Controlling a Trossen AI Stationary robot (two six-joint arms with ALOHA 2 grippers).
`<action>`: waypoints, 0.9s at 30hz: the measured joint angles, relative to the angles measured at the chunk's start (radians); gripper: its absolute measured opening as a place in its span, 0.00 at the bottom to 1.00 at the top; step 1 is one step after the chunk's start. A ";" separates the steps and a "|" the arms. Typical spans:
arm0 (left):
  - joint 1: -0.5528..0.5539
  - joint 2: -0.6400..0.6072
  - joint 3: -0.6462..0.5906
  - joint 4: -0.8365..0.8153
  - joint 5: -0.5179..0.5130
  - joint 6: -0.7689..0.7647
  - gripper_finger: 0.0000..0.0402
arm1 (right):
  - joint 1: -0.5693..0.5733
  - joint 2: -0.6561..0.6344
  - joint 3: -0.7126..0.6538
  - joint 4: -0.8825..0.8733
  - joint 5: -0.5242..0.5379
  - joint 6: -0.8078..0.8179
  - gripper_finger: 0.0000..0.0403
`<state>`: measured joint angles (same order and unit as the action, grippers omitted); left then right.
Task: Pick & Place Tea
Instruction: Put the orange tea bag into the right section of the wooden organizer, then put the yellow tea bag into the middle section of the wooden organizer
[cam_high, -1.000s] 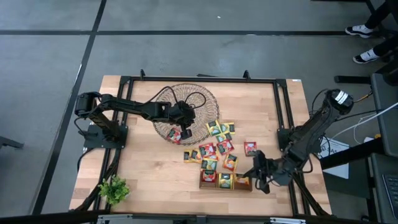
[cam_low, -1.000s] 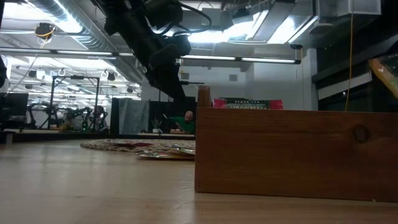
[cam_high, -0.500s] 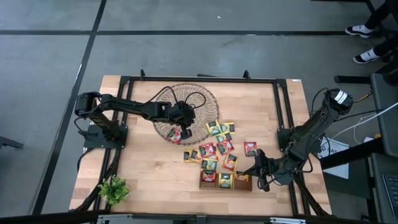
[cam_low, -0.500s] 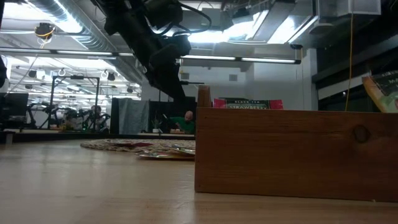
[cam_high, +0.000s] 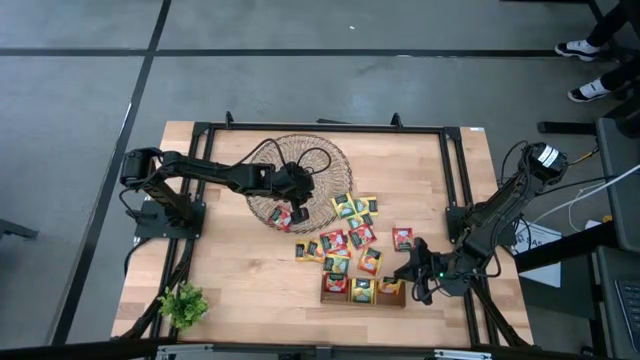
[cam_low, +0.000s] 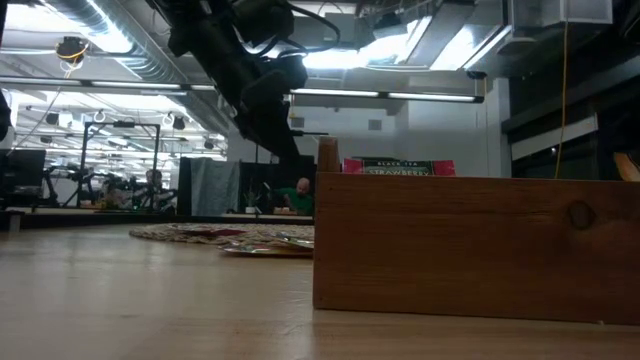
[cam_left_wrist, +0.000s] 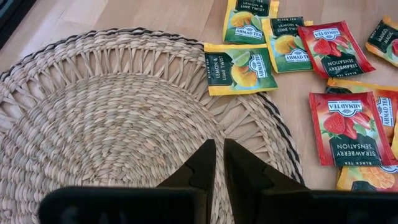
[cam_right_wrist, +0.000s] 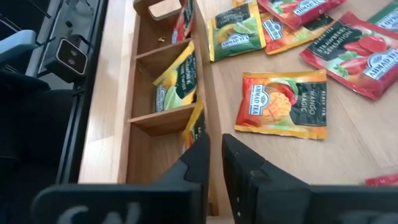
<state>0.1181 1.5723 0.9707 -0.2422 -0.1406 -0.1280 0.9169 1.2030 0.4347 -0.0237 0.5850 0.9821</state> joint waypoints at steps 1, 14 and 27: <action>0.000 0.000 0.000 0.000 0.000 0.000 0.07 | 0.000 0.000 0.000 -0.003 0.000 0.006 0.12; 0.000 0.000 0.000 -0.001 0.011 0.029 0.07 | -0.167 0.000 0.006 -0.008 -0.041 -0.021 0.20; 0.000 0.000 0.000 -0.001 0.135 0.022 0.07 | -0.574 0.001 0.084 -0.001 -0.296 -0.236 0.20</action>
<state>0.1177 1.5723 0.9710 -0.2431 -0.0051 -0.1058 0.3431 1.2037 0.5182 -0.0244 0.2887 0.7456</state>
